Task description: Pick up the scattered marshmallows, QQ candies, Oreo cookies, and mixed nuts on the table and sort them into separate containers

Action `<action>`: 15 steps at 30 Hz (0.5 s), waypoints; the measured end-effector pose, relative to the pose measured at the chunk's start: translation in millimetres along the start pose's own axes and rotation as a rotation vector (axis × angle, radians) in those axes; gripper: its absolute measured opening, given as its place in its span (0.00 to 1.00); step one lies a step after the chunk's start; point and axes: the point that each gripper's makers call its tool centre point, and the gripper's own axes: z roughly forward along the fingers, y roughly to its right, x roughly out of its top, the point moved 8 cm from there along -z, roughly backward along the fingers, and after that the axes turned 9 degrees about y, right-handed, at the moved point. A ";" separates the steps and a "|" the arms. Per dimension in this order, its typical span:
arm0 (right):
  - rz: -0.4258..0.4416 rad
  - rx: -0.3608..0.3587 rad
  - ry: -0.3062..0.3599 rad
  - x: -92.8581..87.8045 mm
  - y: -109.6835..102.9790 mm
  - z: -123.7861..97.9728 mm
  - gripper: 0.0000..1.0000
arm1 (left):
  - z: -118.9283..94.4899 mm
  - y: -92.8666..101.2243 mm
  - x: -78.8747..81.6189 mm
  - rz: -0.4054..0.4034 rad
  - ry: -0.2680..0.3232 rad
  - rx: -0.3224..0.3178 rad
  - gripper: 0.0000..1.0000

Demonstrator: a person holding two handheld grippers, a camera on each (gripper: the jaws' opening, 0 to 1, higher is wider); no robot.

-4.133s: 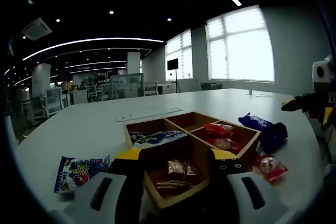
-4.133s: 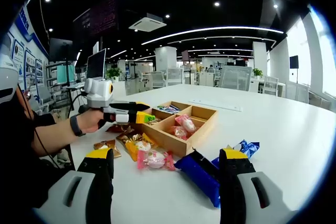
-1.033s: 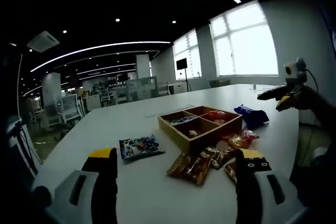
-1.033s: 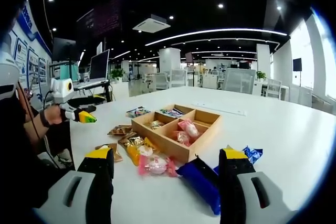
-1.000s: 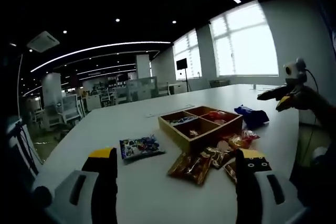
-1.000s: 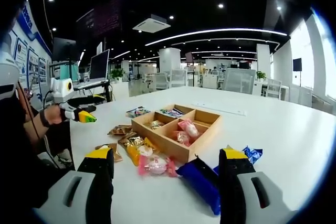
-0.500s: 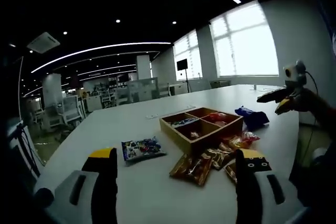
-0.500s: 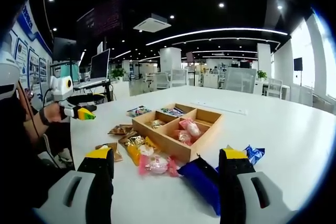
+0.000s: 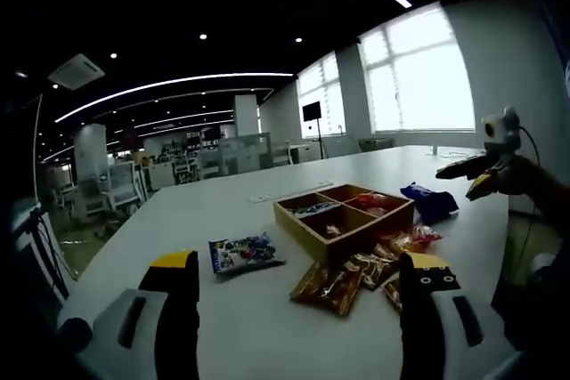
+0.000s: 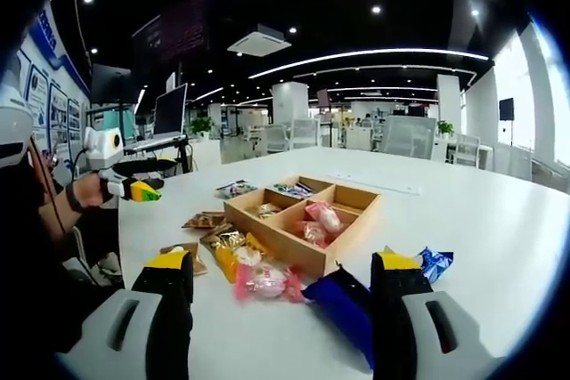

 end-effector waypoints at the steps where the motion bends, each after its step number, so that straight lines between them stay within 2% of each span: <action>1: 0.000 0.000 -0.001 -0.4 -0.4 0.9 0.78 | -0.2 0.5 -0.1 0.003 -0.001 -0.001 0.97; 8: -0.003 0.019 0.002 0.8 -6.6 4.8 0.77 | -2.8 4.6 3.5 0.002 0.008 -0.012 0.97; 15: -0.009 0.048 -0.002 -1.5 -11.8 9.0 0.72 | -2.8 6.1 4.5 0.006 0.007 -0.012 0.97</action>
